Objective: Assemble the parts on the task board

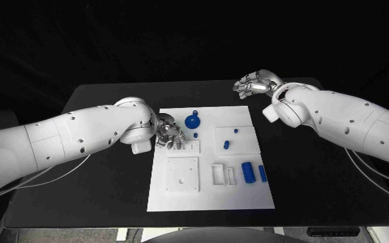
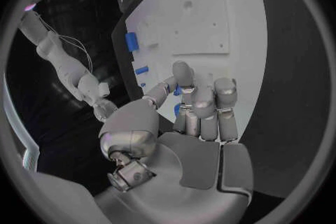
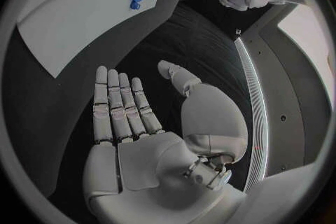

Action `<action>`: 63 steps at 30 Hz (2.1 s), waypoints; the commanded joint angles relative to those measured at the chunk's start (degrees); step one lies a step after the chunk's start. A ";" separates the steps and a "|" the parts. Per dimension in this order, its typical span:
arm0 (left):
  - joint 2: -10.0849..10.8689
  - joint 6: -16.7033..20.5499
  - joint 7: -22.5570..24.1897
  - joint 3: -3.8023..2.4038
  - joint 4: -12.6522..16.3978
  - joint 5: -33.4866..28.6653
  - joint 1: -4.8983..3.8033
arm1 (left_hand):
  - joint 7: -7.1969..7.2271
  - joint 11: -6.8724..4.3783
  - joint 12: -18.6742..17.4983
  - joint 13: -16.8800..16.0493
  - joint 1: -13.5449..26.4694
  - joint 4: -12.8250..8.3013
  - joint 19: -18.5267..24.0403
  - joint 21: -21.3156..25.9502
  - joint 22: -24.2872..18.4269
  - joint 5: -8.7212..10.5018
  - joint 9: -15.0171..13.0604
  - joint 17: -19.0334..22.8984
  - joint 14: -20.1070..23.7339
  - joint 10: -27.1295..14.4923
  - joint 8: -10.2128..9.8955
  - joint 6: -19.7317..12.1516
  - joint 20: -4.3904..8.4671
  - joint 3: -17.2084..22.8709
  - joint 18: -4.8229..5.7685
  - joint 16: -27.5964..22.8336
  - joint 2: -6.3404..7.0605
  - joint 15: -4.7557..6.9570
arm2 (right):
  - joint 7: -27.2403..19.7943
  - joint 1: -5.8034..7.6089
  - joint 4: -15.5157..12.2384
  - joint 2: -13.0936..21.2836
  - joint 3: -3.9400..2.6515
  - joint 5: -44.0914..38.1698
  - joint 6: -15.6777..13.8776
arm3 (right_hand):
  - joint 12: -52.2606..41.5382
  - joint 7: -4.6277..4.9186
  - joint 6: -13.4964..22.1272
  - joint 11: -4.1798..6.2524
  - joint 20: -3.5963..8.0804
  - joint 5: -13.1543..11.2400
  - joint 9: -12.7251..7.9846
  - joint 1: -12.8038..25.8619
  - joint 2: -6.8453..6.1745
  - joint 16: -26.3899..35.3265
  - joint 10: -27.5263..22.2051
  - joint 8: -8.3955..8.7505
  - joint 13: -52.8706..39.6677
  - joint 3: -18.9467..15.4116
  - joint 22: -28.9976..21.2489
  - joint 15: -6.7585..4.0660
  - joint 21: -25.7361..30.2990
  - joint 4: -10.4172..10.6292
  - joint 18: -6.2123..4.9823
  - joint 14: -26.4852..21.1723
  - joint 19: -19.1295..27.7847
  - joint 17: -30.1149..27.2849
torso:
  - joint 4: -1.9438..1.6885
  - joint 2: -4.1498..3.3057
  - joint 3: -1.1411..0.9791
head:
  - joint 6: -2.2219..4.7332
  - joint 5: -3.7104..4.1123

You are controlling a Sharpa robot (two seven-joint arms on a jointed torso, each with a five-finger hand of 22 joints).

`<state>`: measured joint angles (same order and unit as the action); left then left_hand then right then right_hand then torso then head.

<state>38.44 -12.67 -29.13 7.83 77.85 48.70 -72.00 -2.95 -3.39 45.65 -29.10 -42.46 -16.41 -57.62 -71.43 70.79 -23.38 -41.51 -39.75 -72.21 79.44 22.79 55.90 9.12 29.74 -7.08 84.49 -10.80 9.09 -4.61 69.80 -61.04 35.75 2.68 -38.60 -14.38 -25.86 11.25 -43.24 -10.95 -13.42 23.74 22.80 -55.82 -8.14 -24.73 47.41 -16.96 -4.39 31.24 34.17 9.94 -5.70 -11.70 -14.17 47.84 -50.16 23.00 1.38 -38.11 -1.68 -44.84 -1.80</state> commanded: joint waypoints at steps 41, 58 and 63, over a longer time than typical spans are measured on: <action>-9.07 -19.11 -2.48 3.19 -13.01 -9.79 -4.79 | 0.88 -0.93 2.12 5.81 3.45 -0.38 -0.73 -0.89 -0.05 2.36 -4.11 -1.58 -0.47 2.01 2.18 2.43 5.14 13.80 -0.93 1.76 0.12 1.30 | -0.32 -0.02 0.14 -0.33 -0.01 -0.41 0.71 | -0.29 1.67 0.28 -0.12 0.01 0.39 -0.14 0.39 0.20 -0.43 -0.07 -0.11 0.14 -0.53 -0.06 0.05 0.19 -0.04 -0.83 -0.27 0.36 -0.15 | -0.06 0.03 0.04 | -0.23 -0.40; -4.29 -7.15 -1.09 0.53 -7.37 -8.30 -4.94 | -0.55 0.38 2.04 7.56 1.66 0.29 -0.59 0.63 -1.18 10.74 -4.02 -0.35 0.43 -0.30 -0.78 -2.32 5.25 14.44 -0.92 -0.89 2.45 0.16 | -0.27 -0.02 -0.39 -0.08 0.00 -4.60 1.00 | -0.72 1.51 -0.08 0.04 0.15 -1.55 -0.23 -2.37 0.36 -0.99 0.27 -0.48 0.28 0.20 0.04 -0.10 -0.03 -2.64 -0.83 0.00 -0.01 -0.50 | -0.15 0.12 0.11 | 0.80 -0.16; -1.23 -2.19 0.43 0.11 -3.60 -6.70 -5.26 | -1.42 1.24 0.07 8.56 -0.03 0.23 0.09 1.69 -1.73 13.42 -3.21 0.43 1.49 -3.40 -2.10 -5.00 4.89 14.64 -0.82 -2.68 5.11 -0.62 | -0.30 -0.02 -0.92 0.15 0.00 -6.98 1.21 | -1.09 1.36 -0.51 0.27 0.30 -2.80 -0.23 -3.59 0.46 -1.51 0.84 -0.75 0.23 0.66 0.18 -0.35 -0.39 -3.86 -0.83 0.58 -0.66 -0.48 | -0.11 0.14 0.12 | 1.30 -0.17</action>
<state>36.84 -20.92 -30.86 8.00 73.37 40.38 -77.09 -4.47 -2.21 45.49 -20.44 -42.71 -16.28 -57.80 -69.70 69.00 -9.36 -44.69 -39.24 -70.54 75.84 20.61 50.58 9.09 44.62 -7.03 81.58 -5.43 8.41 -4.59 69.79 -61.74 35.81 2.69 -42.14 -14.17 -26.79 11.16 -43.37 -10.58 -13.06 21.01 22.65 -59.10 -7.62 -26.15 48.04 -17.58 -4.18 31.91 34.28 9.56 -5.91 -15.39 -14.11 48.22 -50.56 22.52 1.24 -37.98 -1.57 -43.76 -1.96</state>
